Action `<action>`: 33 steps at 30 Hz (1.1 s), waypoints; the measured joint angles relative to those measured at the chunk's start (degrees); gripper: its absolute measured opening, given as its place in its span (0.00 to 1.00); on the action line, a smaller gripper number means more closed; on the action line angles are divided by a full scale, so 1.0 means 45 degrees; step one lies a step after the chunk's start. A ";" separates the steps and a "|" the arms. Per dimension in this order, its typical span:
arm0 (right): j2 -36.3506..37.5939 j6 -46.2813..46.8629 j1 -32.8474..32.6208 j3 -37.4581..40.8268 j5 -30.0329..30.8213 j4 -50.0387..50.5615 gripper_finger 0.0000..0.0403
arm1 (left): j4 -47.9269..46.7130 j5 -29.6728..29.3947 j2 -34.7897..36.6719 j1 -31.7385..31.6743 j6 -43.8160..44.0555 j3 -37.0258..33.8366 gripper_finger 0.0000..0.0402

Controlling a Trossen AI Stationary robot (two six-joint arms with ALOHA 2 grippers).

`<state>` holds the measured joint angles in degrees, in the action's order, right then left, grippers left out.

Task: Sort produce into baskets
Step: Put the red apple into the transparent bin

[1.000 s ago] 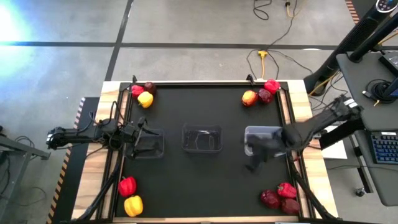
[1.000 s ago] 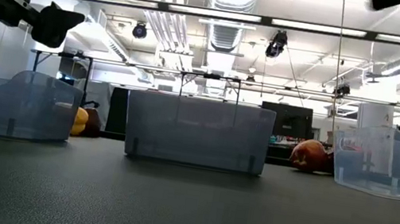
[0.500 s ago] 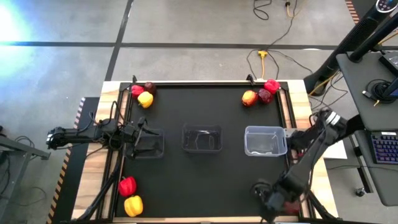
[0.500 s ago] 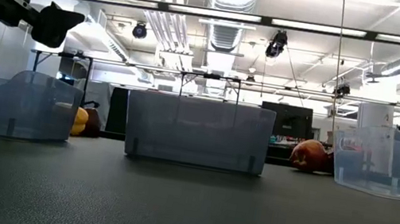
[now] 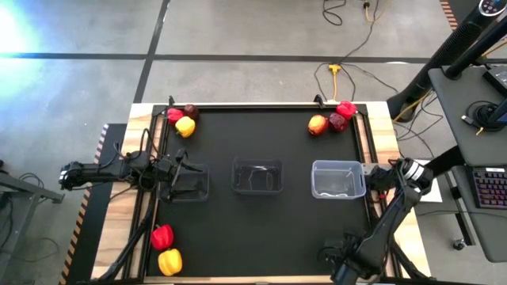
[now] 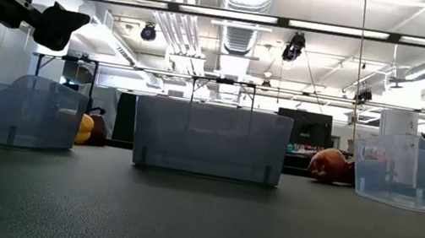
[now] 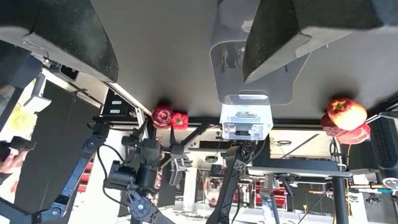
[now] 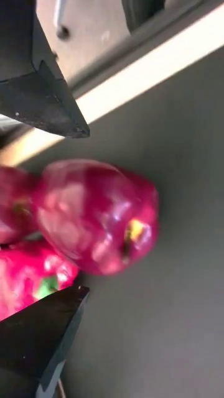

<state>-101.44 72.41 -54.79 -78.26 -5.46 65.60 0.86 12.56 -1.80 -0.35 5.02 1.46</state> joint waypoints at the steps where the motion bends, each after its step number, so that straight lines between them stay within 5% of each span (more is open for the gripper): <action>1: -0.0054 -0.0060 0.0030 0.0000 0.0165 0.0026 0.99 | 0.0000 0.0000 0.0000 0.0003 0.0000 0.0000 0.81; 13: -0.1068 0.0763 0.0214 0.0043 0.0412 -0.0758 0.99 | 0.0000 0.0000 0.0000 0.0002 0.0000 0.0000 0.81; 23: -0.1529 0.2088 0.0227 0.0188 -0.0798 -0.0690 0.99 | 0.0000 0.0000 0.0000 -0.0002 0.0000 0.0000 0.81; 33: -0.1477 0.2336 0.1008 0.0209 -0.0791 -0.0667 0.73 | 0.0000 0.0000 0.0000 0.0001 0.0000 0.0000 0.81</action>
<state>-108.08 82.92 -50.25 -77.32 -9.02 62.60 0.86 12.56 -1.80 -0.35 5.02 1.45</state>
